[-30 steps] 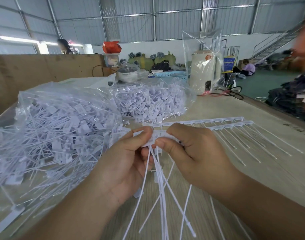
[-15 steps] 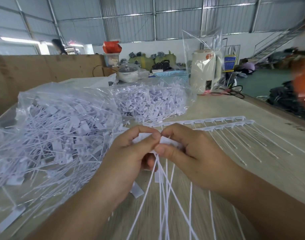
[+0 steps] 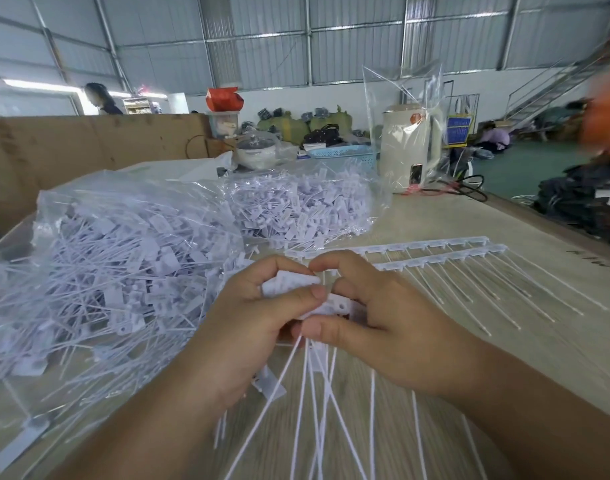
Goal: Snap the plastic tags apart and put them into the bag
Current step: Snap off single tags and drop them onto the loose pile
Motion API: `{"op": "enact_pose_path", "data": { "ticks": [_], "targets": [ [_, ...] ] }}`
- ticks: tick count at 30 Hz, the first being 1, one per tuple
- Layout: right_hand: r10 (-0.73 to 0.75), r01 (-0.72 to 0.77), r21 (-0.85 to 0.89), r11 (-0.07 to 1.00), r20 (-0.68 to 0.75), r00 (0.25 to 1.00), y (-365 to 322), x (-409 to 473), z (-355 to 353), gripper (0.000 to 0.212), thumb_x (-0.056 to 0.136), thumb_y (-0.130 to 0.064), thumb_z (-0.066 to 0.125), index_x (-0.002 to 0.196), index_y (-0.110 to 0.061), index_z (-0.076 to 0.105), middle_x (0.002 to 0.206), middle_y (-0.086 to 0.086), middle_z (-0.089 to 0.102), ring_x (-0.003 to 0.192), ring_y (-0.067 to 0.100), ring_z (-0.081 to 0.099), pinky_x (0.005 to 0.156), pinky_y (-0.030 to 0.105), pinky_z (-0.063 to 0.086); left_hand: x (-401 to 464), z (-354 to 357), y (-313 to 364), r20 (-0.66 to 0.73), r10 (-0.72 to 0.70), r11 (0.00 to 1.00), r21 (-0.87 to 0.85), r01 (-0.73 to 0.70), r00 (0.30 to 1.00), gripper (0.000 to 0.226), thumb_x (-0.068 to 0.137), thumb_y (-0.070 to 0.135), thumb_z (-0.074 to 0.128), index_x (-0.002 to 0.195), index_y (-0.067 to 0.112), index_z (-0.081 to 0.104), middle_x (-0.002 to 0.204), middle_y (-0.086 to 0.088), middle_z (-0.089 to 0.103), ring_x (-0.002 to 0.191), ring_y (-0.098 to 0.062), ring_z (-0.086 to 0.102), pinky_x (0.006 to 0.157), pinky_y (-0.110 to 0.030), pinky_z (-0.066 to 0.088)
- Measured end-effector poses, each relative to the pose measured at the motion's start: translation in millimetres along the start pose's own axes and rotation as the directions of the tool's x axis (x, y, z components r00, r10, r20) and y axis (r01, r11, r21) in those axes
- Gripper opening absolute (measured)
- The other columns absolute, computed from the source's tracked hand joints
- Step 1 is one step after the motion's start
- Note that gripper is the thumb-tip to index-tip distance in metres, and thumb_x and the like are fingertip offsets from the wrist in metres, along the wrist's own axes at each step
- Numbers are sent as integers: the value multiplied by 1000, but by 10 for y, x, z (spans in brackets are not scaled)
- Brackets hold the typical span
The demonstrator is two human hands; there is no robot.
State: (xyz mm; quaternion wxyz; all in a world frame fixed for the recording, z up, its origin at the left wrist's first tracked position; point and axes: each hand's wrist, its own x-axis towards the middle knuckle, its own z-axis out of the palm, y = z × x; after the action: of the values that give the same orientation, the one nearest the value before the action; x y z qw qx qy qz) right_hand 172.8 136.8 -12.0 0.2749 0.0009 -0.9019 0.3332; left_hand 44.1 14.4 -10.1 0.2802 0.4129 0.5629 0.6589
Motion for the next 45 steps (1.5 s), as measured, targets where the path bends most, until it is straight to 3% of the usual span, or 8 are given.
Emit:
{"op": "enact_pose_path", "data": {
  "ticks": [4,9,17,20,24,33,38,45],
  "targets": [
    [42,-45,-98,994,-28,999,-3,14,-116,21,89,-42,63,98,-24,60,69,-6,63,54,9,54,51,31,43,43,-96,34,-116,66,997,-19,-69,991,21,61,19,84,78,18,72,68,-8,66,57,-21,61,49,-27,48],
    [62,-57,-229,972,12,998,8,28,-149,21,92,-30,64,76,-19,56,57,-8,48,54,9,47,51,25,34,18,-157,34,-121,130,964,247,-97,984,25,66,40,81,85,29,71,72,0,72,54,-17,64,53,-30,54],
    [84,-65,-203,977,89,992,32,12,-109,17,92,-32,63,77,-25,57,60,-10,49,56,9,48,55,31,40,31,-126,-3,-31,-37,940,337,45,999,20,76,45,76,83,27,70,74,-8,72,62,-35,66,60,-39,52],
    [70,-55,-150,987,102,992,19,9,-79,9,93,-32,62,88,-24,62,66,-3,57,59,15,53,60,39,46,3,-76,-30,49,-43,926,377,21,998,25,84,50,67,79,26,67,60,-6,63,52,-18,56,56,-29,46],
    [70,-56,-144,988,93,993,14,9,-85,12,93,-35,60,90,-24,63,65,-2,56,57,12,50,58,35,43,1,-66,-33,59,-6,935,355,-16,998,31,78,59,65,84,29,68,71,-23,67,56,-22,54,61,-37,44],
    [159,-129,-267,955,96,983,17,4,-71,34,94,-50,49,81,-21,61,53,-6,46,50,8,46,52,26,34,10,-19,-48,13,39,955,295,-41,999,22,72,49,63,84,32,71,58,-4,59,53,-17,51,56,-27,44],
    [126,-127,-320,939,-24,992,-6,25,-33,41,93,-49,53,60,-34,34,53,-15,47,52,4,44,51,22,25,14,18,-27,-55,88,973,219,-74,995,16,69,45,63,73,32,70,50,1,56,47,-11,53,50,-17,46],
    [28,-66,-304,950,-130,991,-77,33,47,45,91,-56,40,81,-15,57,60,-7,49,57,15,50,57,39,43,10,73,-32,-110,151,981,140,-135,982,20,73,44,62,71,24,67,53,3,56,44,-9,50,47,-18,43]
  ]
}}
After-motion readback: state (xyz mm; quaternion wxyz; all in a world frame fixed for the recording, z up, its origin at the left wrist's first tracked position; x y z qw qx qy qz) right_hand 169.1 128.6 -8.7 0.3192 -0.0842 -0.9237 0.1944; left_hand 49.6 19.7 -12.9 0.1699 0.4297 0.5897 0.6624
